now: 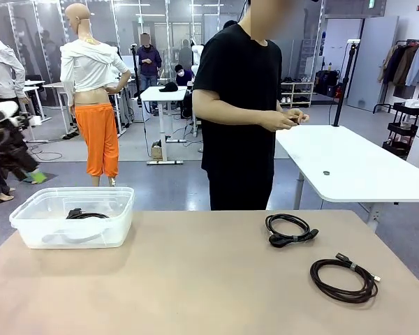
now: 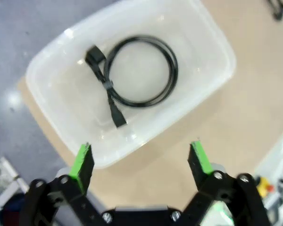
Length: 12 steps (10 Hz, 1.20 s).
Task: Organize and store the cables.
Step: Place the Power Cable into the Organizing box.
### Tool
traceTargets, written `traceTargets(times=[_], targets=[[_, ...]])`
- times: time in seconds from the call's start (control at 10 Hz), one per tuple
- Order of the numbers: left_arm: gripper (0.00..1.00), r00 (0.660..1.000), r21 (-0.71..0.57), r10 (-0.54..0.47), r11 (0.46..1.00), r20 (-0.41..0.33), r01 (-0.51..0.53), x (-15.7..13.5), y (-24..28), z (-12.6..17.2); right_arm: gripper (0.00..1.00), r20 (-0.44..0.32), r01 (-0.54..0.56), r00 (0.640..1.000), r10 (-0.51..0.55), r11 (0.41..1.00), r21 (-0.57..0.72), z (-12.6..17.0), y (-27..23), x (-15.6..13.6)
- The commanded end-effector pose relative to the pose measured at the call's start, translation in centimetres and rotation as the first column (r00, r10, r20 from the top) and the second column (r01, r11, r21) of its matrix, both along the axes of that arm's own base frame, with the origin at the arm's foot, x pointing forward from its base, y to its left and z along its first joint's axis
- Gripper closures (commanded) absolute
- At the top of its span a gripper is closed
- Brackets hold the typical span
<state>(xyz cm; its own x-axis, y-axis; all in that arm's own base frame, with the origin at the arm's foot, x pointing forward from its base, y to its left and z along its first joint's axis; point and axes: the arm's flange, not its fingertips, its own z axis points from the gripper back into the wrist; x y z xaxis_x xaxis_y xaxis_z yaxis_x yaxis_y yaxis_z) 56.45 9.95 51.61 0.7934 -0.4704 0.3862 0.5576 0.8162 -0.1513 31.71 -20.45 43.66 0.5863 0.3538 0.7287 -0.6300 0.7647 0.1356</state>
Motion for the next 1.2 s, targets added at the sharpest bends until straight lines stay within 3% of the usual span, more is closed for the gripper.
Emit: traceTargets(times=[0.0, 0.3, 0.6, 0.8, 0.9, 1.1], targets=[[0.00, 0.985, -0.030, -0.124, 0.991, 0.116, 0.128, -6.8, 1.9, -1.2, 0.00, 0.009, -0.006, 1.000, 0.006, 1.000, 0.002, 0.1, 0.0, -0.1], [0.00, 0.945, -0.037, -0.247, 0.965, 0.214, 0.260, -13.8, 4.0, -2.3, 0.00, 0.009, -0.006, 1.000, 0.006, 1.000, 0.002, 0.1, 0.0, -0.1], [0.00, 0.896, -0.118, -0.323, 0.921, 0.306, 0.372, -17.9, 5.8, -3.6, 0.00, 0.009, -0.006, 1.000, 0.006, 1.000, 0.002, 0.1, 0.0, -0.1], [0.00, 0.887, -0.109, -0.322, 0.921, 0.331, 0.375, -17.0, 5.5, -3.3, 0.00, 0.009, -0.006, 1.000, 0.006, 1.000, 0.002, 0.1, 0.0, -0.1], [0.00, 0.908, -0.077, -0.304, 0.938, 0.288, 0.338, -18.1, 5.9, -3.7, 0.00, 0.009, -0.006, 1.000, 0.006, 1.000, 0.002, 0.1, 0.0, -0.1], [0.00, 0.908, -0.077, -0.304, 0.938, 0.288, 0.338, -18.1, 5.9, -3.7, 0.00, 0.009, -0.006, 1.000, 0.006, 1.000, 0.002, 0.1, 0.0, -0.1]])
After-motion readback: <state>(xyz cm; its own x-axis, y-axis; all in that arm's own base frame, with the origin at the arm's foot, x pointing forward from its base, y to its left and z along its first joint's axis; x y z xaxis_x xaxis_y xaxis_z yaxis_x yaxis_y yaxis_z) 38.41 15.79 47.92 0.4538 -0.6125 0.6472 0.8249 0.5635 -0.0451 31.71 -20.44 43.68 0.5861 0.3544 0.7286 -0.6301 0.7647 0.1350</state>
